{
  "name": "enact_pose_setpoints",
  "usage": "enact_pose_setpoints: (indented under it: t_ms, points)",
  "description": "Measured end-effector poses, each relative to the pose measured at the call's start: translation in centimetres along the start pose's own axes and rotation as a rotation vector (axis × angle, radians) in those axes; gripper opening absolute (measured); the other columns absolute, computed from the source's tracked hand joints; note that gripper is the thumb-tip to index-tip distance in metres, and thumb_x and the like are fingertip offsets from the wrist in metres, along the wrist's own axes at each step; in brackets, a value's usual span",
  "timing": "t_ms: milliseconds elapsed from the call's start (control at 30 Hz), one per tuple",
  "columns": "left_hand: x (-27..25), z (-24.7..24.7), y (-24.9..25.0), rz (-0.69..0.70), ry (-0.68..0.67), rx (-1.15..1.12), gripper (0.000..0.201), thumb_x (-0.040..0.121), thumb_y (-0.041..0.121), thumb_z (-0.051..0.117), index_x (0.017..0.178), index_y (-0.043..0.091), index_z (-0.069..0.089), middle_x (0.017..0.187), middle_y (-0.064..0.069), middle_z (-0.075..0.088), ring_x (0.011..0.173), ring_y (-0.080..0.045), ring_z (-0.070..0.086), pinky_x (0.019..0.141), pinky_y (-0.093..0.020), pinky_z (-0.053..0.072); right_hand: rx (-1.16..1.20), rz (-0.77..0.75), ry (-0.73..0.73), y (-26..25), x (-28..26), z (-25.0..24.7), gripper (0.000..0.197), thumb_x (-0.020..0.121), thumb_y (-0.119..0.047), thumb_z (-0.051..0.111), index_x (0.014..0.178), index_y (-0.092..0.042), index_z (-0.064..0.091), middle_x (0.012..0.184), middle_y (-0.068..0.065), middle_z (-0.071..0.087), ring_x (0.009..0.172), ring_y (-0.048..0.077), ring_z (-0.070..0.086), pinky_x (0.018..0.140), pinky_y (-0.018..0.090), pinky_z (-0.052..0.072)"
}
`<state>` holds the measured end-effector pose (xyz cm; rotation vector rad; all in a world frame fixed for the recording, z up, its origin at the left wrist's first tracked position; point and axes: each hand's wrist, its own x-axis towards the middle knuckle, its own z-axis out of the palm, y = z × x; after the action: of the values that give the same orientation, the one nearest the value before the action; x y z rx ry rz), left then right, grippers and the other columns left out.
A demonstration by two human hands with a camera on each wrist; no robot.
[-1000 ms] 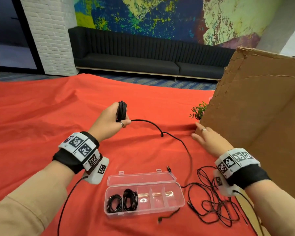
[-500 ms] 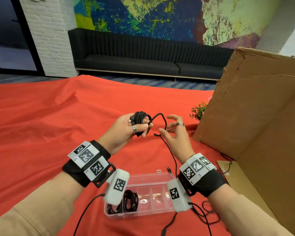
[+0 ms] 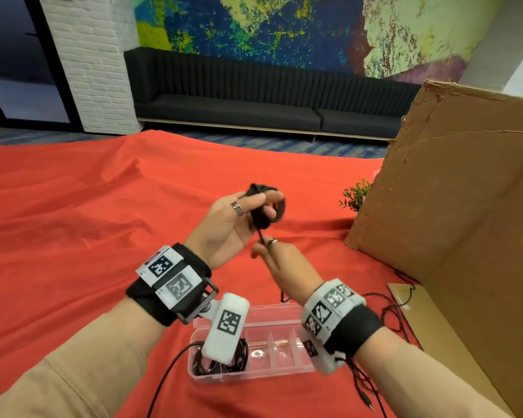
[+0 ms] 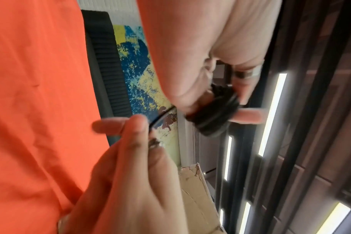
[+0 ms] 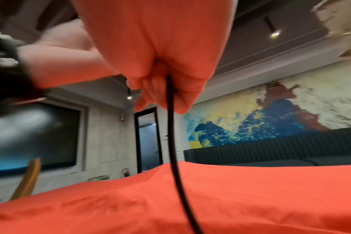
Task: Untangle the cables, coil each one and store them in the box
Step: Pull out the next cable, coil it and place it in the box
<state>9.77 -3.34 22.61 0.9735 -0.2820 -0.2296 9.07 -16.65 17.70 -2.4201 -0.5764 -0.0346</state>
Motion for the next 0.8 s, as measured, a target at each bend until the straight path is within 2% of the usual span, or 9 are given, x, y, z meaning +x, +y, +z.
enact_pose_setpoints:
  t_ms: [67,167,300,367,433,567,633,733,800]
  points:
    - [0.7,-1.1,-0.4,0.137,0.165,0.125,0.014,0.090,-0.001,0.047,0.103,-0.003,0.053,0.079,0.001,0.073,0.061,-0.008,0.065,0.064,-0.018,0.051,0.025,-0.040,-0.141,-0.6,-1.3,0.5,0.026,0.101,-0.025,0.035,0.090,-0.010,0.054,0.064,-0.002,0.049,0.060,0.018,0.047,0.062,0.029,0.030]
    - [1.1,-3.4,-0.9,0.295,0.239,0.500,0.014,0.092,-0.005,0.045,0.103,0.003,0.046,0.092,-0.002,0.068,0.073,-0.008,0.070,0.076,-0.018,0.052,0.066,-0.047,-0.303,0.2,-3.1,0.6,0.030,0.101,-0.028,0.032,0.075,-0.020,0.045,0.061,-0.010,0.042,0.055,0.003,0.039,0.058,0.018,0.031]
    - [0.4,-5.4,-1.5,0.380,0.075,1.067,0.008,0.089,0.009,0.051,0.095,0.013,0.049,0.090,-0.001,0.067,0.082,-0.009,0.067,0.080,-0.020,0.050,0.118,-0.013,-0.355,1.8,-4.4,-0.9,0.040,0.101,-0.028,0.031,0.061,-0.023,0.035,0.058,-0.010,0.034,0.049,0.003,0.031,0.055,0.017,0.029]
    - [-0.1,-6.0,-2.0,0.331,0.007,1.302,0.014,0.088,0.021,0.053,0.095,0.009,0.050,0.089,-0.003,0.068,0.083,-0.017,0.064,0.077,-0.031,0.048,0.109,-0.005,-0.339,2.5,-4.6,-2.0,0.039,0.101,-0.028,0.034,0.062,-0.023,0.040,0.055,-0.009,0.034,0.048,0.004,0.032,0.054,0.018,0.029]
    - [-0.4,-6.4,-2.1,0.218,-0.067,1.436,0.021,0.088,0.029,0.052,0.094,0.010,0.046,0.088,-0.003,0.068,0.080,-0.021,0.063,0.073,-0.038,0.048,0.035,-0.015,-0.221,3.4,-4.4,-3.0,0.024,0.098,-0.028,0.042,0.075,-0.025,0.048,0.056,-0.008,0.040,0.050,0.005,0.039,0.056,0.022,0.031]
    - [-1.2,-5.6,-1.5,-0.025,-0.229,1.385,0.015,0.091,0.023,0.055,0.088,0.011,0.048,0.076,0.001,0.070,0.071,-0.006,0.063,0.068,-0.029,0.044,-0.128,-0.037,0.224,4.8,-3.6,-4.7,0.008,0.090,-0.030,0.058,0.087,-0.025,0.054,0.064,-0.009,0.053,0.061,0.006,0.054,0.060,0.033,0.043]
    - [-1.7,-4.4,-1.6,-0.133,-0.332,1.314,0.021,0.087,0.027,0.062,0.089,0.010,0.052,0.071,0.002,0.070,0.069,-0.007,0.065,0.067,-0.025,0.046,-0.347,-0.037,0.354,4.4,-3.0,-5.3,0.015,0.089,-0.040,0.054,0.086,-0.027,0.059,0.076,-0.008,0.063,0.071,0.021,0.062,0.055,0.035,0.047]
    - [-1.8,-2.8,-1.5,-0.268,-0.475,1.091,0.016,0.084,0.015,0.067,0.086,0.010,0.052,0.064,-0.001,0.066,0.058,-0.010,0.062,0.061,-0.019,0.046,-0.566,-0.152,0.488,3.5,-1.6,-5.4,0.027,0.087,-0.046,0.046,0.081,-0.027,0.065,0.068,-0.004,0.065,0.059,0.025,0.063,0.042,0.025,0.037]
    - [-1.7,-2.0,-1.4,-0.311,-0.515,0.826,0.012,0.084,0.000,0.063,0.088,0.007,0.054,0.062,-0.002,0.065,0.049,-0.012,0.057,0.054,-0.017,0.045,-0.568,-0.224,0.475,3.1,-0.8,-5.2,0.032,0.088,-0.044,0.042,0.080,-0.023,0.065,0.066,-0.001,0.063,0.060,0.025,0.063,0.045,0.025,0.036]
